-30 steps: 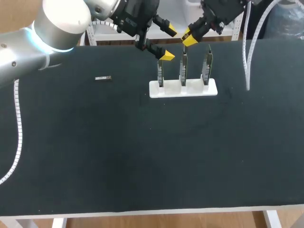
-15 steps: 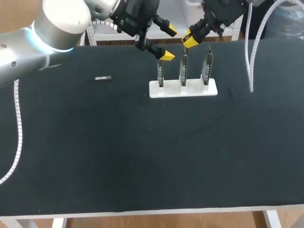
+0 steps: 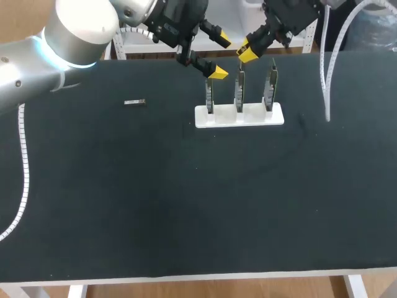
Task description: Pick up the optical module with the left hand, and insert it into the network port with the right hand.
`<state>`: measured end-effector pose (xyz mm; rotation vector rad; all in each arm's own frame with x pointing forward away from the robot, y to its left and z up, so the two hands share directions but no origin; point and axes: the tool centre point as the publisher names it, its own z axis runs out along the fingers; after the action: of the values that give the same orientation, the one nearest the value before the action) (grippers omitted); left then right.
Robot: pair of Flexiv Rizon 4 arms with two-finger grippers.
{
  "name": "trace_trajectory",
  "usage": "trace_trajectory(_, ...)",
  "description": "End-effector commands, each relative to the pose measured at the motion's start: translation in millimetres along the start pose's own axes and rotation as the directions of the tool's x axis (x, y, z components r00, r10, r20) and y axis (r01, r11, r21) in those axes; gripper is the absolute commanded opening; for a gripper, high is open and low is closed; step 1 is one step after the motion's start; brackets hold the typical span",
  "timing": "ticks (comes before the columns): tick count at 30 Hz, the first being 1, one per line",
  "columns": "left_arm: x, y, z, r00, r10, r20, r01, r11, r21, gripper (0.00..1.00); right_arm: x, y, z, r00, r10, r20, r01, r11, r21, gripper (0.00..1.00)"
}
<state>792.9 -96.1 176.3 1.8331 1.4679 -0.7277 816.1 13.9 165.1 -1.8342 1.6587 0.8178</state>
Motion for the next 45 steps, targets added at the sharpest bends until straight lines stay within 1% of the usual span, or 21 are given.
trace_trajectory(1, -0.3, 0.1, 0, 1.0, 0.001, -0.003, -0.001, 1.0, 0.0, 1.0, -1, 4, 0, 1.0, 0.0, 0.001, 0.0, 1.0, 0.01, 0.0)
trace_trajectory(9, -0.3, 0.1, 0, 1.0, 0.001, -0.003, -0.001, 1.0, 0.0, 1.0, -5, 6, 0, 1.0, -0.003, 0.015, 0.003, 1.0, 0.018, 0.0)
trace_trajectory(14, -0.3, 0.1, 0, 1.0, 0.001, -0.003, -0.001, 1.0, 0.0, 1.0, -8, 8, -6, 1.0, 0.003, 0.02, -0.004, 0.999, 0.046, 0.0)
trace_trajectory(41, -0.3, 0.1, 0, 1.0, 0.001, -0.003, -0.001, 1.0, 0.0, 1.0, -8, 8, -6, 1.0, 0.003, 0.02, -0.004, 0.999, 0.046, 0.0)
trace_trajectory(42, -0.3, 0.1, 0, 1.0, 0.001, -0.003, -0.001, 1.0, 0.0, 1.0, -9, 8, -7, 1.0, -0.001, 0.029, 0.0, 0.999, 0.041, 0.0)
trace_trajectory(45, -0.3, 0.1, 0, 1.0, 0.001, -0.003, -0.001, 1.0, 0.0, 1.0, -16, 8, -10, 1.0, -0.02, -0.004, 0.02, 0.999, 0.044, 0.0)
